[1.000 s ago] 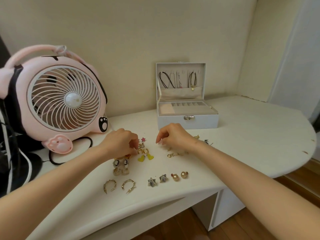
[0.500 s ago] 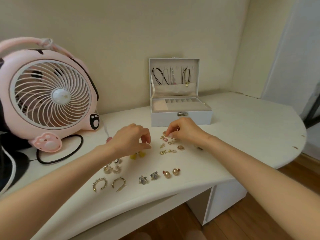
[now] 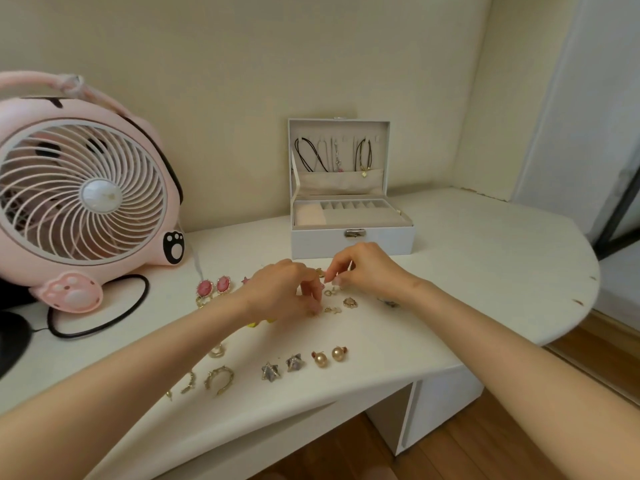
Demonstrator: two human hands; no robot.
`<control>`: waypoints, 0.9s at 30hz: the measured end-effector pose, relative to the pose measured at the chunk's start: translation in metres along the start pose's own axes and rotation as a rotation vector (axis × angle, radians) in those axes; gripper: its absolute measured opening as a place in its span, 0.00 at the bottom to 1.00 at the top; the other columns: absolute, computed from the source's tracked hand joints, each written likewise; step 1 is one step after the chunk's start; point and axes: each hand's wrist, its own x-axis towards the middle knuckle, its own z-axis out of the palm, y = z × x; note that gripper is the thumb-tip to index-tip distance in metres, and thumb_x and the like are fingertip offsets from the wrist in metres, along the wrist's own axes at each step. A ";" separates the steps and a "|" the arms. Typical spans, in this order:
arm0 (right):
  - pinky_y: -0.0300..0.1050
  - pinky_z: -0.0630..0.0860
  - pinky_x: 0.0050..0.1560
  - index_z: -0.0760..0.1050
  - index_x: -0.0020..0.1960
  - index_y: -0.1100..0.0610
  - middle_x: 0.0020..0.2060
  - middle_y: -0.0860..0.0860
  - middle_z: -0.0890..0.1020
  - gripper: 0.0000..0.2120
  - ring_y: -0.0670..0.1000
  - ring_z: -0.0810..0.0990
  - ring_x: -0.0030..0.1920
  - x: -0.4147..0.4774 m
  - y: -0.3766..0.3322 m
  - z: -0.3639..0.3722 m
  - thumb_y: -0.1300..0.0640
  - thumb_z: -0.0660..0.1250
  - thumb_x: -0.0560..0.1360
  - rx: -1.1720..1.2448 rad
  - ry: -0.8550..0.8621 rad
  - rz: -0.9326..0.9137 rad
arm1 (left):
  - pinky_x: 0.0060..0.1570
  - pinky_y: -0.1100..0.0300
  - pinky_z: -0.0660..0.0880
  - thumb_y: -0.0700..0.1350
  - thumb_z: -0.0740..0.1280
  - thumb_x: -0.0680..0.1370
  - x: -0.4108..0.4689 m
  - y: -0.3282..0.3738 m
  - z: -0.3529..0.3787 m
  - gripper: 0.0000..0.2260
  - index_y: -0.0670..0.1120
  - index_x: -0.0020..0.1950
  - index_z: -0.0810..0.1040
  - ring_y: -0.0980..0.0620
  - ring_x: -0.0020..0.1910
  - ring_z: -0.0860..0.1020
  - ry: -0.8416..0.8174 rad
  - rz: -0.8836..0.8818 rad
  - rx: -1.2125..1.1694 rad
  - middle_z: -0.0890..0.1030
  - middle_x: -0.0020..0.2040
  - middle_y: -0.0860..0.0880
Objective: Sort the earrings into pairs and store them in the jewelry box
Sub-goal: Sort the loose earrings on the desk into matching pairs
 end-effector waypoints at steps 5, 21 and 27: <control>0.44 0.75 0.48 0.84 0.44 0.53 0.40 0.48 0.81 0.07 0.45 0.75 0.39 0.001 0.002 0.002 0.63 0.71 0.69 -0.017 0.008 0.014 | 0.37 0.68 0.66 0.48 0.70 0.73 -0.001 -0.003 0.008 0.04 0.49 0.43 0.79 0.58 0.41 0.70 0.008 0.044 -0.006 0.74 0.38 0.60; 0.40 0.69 0.40 0.83 0.41 0.51 0.31 0.41 0.75 0.05 0.42 0.73 0.36 0.001 0.000 0.006 0.59 0.74 0.67 -0.099 -0.025 -0.012 | 0.40 0.60 0.65 0.53 0.68 0.74 0.013 -0.011 0.014 0.09 0.48 0.47 0.76 0.53 0.45 0.72 0.075 -0.150 0.085 0.79 0.46 0.53; 0.35 0.69 0.38 0.84 0.42 0.54 0.34 0.44 0.78 0.03 0.40 0.73 0.32 -0.004 -0.004 -0.006 0.60 0.74 0.68 0.013 -0.136 -0.012 | 0.37 0.61 0.66 0.50 0.67 0.76 0.008 -0.018 0.004 0.06 0.50 0.44 0.72 0.53 0.41 0.71 0.110 -0.125 0.067 0.77 0.43 0.54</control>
